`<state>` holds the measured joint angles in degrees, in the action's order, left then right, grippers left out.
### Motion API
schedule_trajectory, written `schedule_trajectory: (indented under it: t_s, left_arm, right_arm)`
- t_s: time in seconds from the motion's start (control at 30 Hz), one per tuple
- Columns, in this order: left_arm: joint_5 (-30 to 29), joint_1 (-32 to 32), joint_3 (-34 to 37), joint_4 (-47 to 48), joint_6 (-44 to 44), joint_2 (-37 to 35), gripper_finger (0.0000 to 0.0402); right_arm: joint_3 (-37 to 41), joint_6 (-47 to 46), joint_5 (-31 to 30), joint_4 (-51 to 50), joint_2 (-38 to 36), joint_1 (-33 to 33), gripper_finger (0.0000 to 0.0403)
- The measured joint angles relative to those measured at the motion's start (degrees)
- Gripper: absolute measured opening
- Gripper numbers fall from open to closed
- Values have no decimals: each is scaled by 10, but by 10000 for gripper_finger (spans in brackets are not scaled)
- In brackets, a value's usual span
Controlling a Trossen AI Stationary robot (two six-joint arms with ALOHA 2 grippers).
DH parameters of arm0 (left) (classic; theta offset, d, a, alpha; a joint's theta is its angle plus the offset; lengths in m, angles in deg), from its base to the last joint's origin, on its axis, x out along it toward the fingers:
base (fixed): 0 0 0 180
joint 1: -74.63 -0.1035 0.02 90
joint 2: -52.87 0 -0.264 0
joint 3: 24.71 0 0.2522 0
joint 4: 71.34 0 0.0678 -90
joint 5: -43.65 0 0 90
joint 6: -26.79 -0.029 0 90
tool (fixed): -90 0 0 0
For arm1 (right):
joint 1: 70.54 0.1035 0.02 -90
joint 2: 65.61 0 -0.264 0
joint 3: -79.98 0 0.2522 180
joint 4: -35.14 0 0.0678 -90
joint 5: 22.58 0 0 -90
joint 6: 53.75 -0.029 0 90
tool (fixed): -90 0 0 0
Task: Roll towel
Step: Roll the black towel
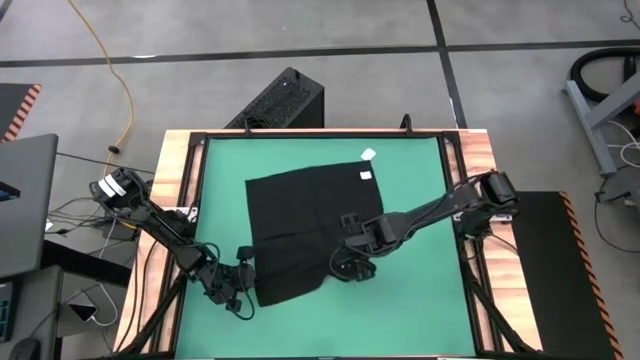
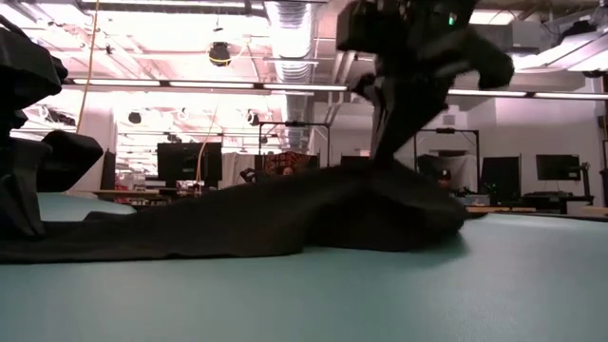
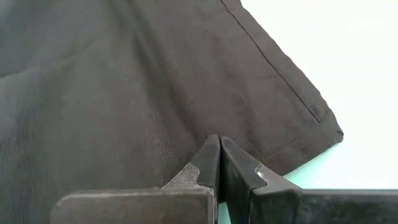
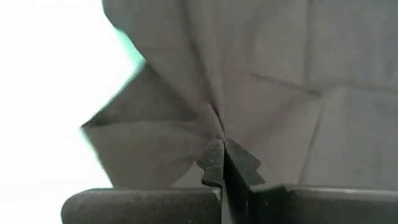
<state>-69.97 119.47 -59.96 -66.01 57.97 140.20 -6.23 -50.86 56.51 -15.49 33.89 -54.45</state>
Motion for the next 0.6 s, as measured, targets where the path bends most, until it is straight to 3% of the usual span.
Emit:
schedule_trajectory:
  t_s: [0.23,0.6]
  left_arm:
    - [0,0,0,0,-3,0,0]
    - [0,0,0,0,-12,0,0]
  right_arm:
    - [0,-24,-2,-20,-45,-5,31]
    - [22,-62,-12,-15,-47,-3,97]
